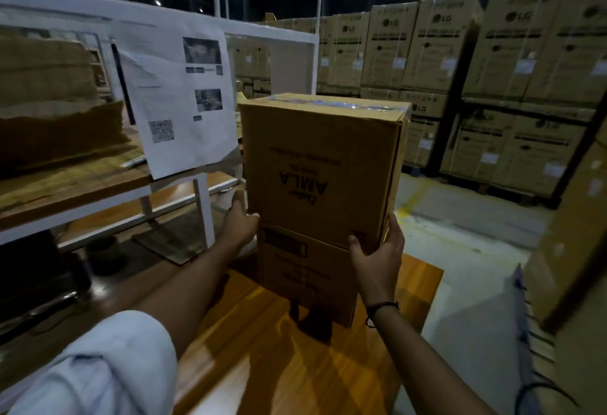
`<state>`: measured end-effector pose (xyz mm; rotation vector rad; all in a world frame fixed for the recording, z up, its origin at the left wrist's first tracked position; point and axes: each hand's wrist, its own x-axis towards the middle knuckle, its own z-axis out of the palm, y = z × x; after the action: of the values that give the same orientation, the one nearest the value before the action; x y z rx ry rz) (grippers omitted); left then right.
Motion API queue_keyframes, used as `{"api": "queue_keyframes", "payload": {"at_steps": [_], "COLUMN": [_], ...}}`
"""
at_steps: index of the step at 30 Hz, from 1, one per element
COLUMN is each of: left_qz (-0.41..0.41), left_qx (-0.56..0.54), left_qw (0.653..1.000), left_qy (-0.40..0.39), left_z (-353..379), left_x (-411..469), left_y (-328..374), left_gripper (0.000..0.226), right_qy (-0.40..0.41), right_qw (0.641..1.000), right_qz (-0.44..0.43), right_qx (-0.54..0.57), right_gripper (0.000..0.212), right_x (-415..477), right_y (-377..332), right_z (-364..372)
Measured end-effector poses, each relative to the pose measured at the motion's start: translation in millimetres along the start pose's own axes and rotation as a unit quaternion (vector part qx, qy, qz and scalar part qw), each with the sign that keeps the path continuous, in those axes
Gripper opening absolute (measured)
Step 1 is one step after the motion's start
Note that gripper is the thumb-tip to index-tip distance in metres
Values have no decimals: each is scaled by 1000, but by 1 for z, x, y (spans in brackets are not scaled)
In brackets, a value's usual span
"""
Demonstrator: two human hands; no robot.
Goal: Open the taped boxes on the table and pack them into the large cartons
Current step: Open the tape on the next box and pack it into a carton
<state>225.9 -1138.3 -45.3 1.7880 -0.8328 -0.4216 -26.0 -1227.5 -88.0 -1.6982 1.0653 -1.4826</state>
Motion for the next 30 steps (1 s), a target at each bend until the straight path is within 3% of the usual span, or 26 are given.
{"api": "queue_keyframes", "payload": {"at_steps": [6, 11, 16, 21, 24, 30], "left_qz": [20, 28, 63, 117, 138, 119], "left_qx": [-74, -106, -145, -161, -163, -120], "left_qw": [997, 993, 980, 965, 953, 940], "left_qy": [-23, 49, 118, 171, 215, 296], "left_z": [-2, -9, -37, -70, -89, -110], "left_x": [20, 0, -33, -95, -146, -252], "left_y": [-7, -9, -4, 0, -3, -20], "left_gripper": [69, 71, 75, 63, 58, 71], "right_qy": [11, -12, -52, -101, -151, -238], "right_qw": [999, 995, 984, 968, 959, 940], "right_qz": [-25, -87, -105, -136, -105, -79], "right_qx": [30, 42, 134, 185, 216, 233], "right_gripper": [77, 74, 72, 70, 70, 70], "right_x": [12, 14, -1, -31, -53, -99], "right_y": [12, 2, -18, -28, -28, -28], "right_z": [0, -9, -18, -26, -25, -34]}}
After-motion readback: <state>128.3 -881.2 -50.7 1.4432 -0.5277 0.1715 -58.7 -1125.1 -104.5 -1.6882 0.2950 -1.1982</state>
